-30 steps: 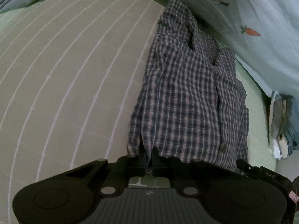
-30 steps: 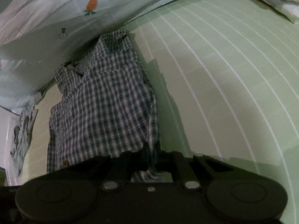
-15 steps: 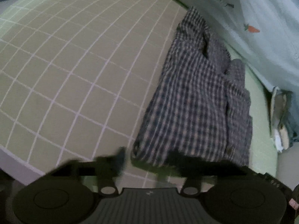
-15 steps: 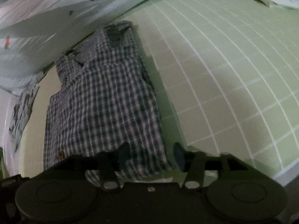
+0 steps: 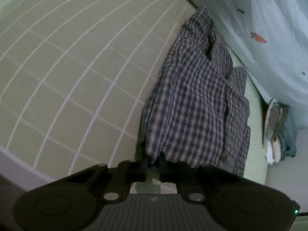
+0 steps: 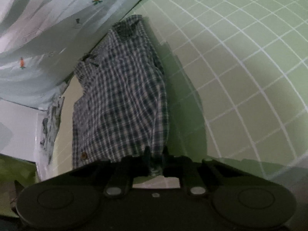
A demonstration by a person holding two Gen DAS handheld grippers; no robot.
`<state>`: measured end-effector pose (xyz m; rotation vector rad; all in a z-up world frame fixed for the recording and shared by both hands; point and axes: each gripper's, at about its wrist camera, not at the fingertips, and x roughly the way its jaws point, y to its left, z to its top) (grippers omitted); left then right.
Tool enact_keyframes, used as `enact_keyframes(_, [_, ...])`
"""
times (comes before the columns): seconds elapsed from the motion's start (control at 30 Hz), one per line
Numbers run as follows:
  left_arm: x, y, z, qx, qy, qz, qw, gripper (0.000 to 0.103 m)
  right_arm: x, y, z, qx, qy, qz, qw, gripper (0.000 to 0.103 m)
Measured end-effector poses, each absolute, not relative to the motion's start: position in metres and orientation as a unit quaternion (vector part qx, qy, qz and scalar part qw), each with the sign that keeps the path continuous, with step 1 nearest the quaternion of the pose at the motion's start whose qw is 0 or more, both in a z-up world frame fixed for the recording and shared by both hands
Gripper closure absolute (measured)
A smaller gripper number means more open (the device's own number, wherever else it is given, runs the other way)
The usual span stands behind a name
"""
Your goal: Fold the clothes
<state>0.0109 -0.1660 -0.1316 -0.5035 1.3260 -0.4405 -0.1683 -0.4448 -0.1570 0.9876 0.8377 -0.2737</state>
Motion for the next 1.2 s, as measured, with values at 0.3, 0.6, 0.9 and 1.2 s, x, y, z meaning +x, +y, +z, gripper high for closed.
enact_keyframes(0.3, [-0.001, -0.143, -0.078, -0.288, 0.557, -0.2, 0.753, 0.095, -0.191, -0.457, -0.12, 0.519, 0.329, -0.1, 0.783, 0.093])
enact_keyframes(0.6, [0.029, -0.17, -0.026, -0.298, 0.482, -0.225, 0.792, 0.096, -0.162, -0.485, -0.089, 0.552, 0.249, -0.075, 0.793, 0.093])
enact_keyframes(0.9, [0.073, -0.183, 0.003, -0.32, 0.449, -0.238, 0.799, 0.096, -0.12, -0.518, -0.059, 0.55, 0.208, -0.066, 0.807, 0.093])
enact_keyframes(1.2, [0.136, -0.22, 0.016, -0.301, 0.429, -0.25, 0.814, 0.096, -0.056, -0.565, -0.036, 0.545, 0.197, -0.067, 0.812, 0.093])
